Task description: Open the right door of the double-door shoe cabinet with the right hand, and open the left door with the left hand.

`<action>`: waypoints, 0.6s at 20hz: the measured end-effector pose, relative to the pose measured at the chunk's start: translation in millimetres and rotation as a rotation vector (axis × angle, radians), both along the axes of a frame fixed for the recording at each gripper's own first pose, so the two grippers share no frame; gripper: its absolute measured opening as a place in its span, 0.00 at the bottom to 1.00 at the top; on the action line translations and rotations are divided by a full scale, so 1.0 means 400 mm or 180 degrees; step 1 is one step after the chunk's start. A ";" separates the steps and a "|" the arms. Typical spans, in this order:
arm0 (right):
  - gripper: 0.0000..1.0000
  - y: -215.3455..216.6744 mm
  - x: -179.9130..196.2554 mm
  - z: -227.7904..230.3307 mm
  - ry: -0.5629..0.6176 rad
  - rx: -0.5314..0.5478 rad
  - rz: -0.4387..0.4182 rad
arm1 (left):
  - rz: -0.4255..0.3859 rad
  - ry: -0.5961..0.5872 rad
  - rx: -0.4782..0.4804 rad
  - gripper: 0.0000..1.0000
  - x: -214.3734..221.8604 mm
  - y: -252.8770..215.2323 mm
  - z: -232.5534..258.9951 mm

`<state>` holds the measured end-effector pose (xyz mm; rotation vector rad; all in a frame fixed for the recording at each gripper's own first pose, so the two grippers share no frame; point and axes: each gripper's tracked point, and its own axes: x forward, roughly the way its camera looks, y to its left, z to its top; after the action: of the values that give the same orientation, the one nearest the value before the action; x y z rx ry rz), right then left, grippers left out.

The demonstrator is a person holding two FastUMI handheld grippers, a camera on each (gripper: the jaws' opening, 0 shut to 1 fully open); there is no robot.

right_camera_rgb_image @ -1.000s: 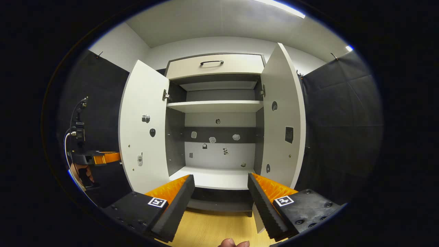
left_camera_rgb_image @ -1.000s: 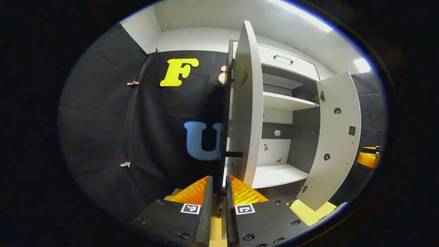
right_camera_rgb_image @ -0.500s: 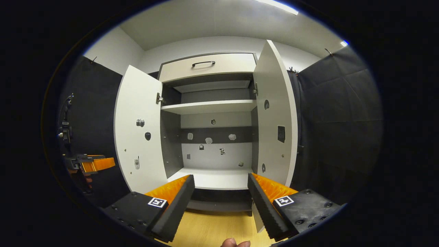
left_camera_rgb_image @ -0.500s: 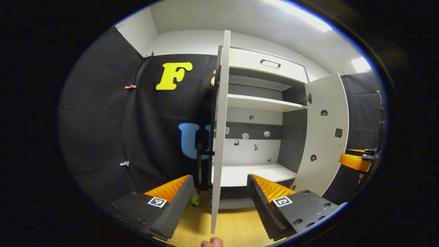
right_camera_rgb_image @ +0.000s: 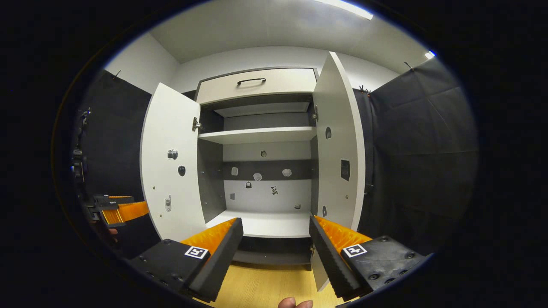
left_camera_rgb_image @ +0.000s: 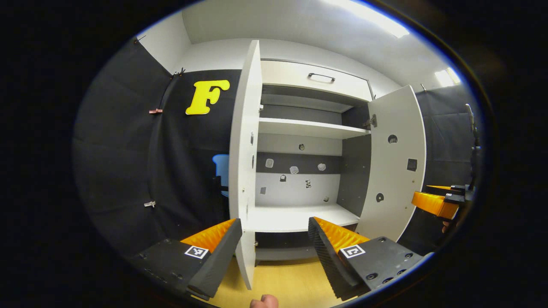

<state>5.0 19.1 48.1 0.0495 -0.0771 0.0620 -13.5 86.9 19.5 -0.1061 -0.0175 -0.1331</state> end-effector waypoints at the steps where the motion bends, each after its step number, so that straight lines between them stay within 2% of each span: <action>1: 0.98 -0.005 0.001 0.002 0.0007 0.0017 -0.0002 | -0.0018 -0.0001 0.0009 0.96 -0.001 -0.017 0.002; 6: 0.98 -0.027 0.004 -0.006 0.0061 0.0033 -0.0031 | 0.0015 -0.0067 0.0111 0.96 -0.001 -0.062 0.018; 12: 0.98 -0.035 0.003 -0.014 0.0118 0.0045 -0.0031 | 0.0008 -0.0018 0.0068 0.96 0.002 -0.095 0.015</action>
<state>6.0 5.0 42.5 0.0643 -0.0408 0.0509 -12.8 48.8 25.3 -0.0845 -0.0218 -0.1311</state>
